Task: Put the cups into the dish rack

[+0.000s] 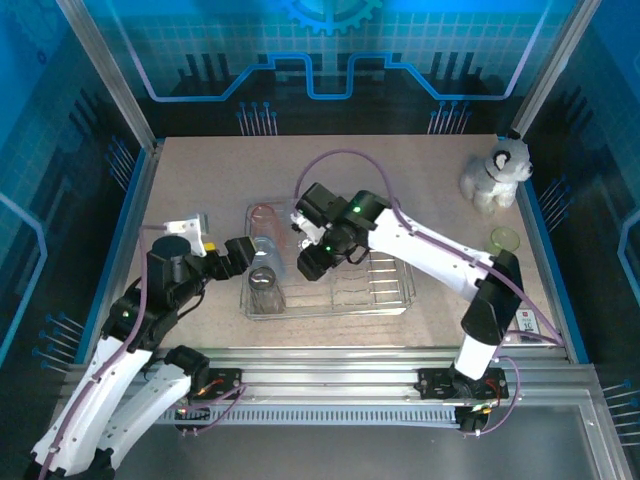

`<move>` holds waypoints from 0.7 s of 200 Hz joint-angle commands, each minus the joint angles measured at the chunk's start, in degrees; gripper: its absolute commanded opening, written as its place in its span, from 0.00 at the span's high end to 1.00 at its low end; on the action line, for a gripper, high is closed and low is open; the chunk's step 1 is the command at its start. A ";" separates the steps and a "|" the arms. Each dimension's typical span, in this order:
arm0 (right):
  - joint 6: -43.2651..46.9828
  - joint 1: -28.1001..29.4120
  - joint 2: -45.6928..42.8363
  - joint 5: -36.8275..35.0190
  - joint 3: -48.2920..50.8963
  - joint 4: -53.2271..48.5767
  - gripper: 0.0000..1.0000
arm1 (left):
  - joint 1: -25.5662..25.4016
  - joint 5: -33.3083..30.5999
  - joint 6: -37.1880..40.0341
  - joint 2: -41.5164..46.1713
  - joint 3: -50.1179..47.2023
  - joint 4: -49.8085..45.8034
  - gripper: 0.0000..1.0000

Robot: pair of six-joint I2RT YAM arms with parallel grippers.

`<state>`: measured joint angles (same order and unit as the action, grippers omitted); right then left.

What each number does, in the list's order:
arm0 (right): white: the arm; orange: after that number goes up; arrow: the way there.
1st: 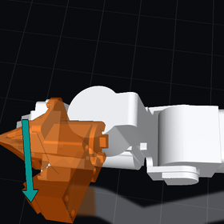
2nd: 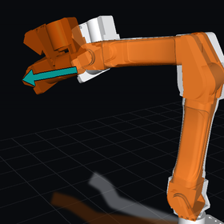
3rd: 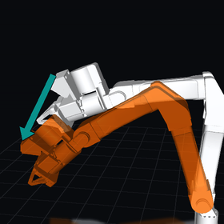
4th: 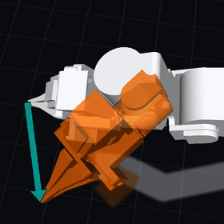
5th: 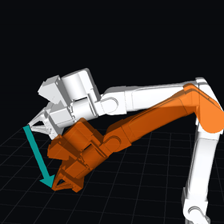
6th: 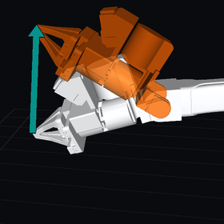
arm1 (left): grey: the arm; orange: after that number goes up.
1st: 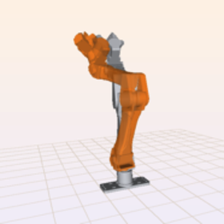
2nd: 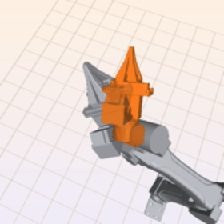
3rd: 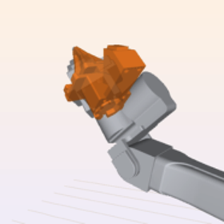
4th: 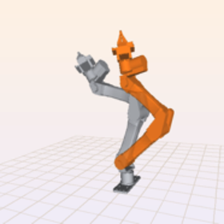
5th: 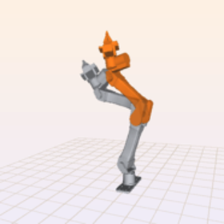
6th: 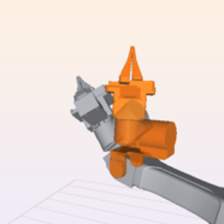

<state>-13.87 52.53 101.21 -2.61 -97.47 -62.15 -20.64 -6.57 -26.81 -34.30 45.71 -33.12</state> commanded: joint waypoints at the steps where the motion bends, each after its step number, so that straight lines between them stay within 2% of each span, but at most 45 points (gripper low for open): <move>1: 1.03 1.94 3.45 -4.06 -4.18 -5.34 1.00 | -0.27 -1.36 0.87 0.85 -0.03 -0.58 0.01; 61: 1.39 3.15 9.82 -7.41 -6.74 -6.41 1.00 | -0.27 -0.89 3.66 3.47 -0.86 0.42 0.00; 117: 1.82 4.26 13.44 -7.63 -7.91 -5.99 0.91 | -0.27 -0.81 3.71 5.58 -1.25 1.12 0.00; 140: 2.00 4.37 13.97 -7.50 -7.43 -5.52 0.81 | -0.25 -1.08 3.75 6.62 -1.65 1.48 0.01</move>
<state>-12.78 56.10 114.32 -9.04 -103.39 -67.05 -20.64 -6.68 -24.86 -29.21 44.82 -33.12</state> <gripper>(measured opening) 0.642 0.993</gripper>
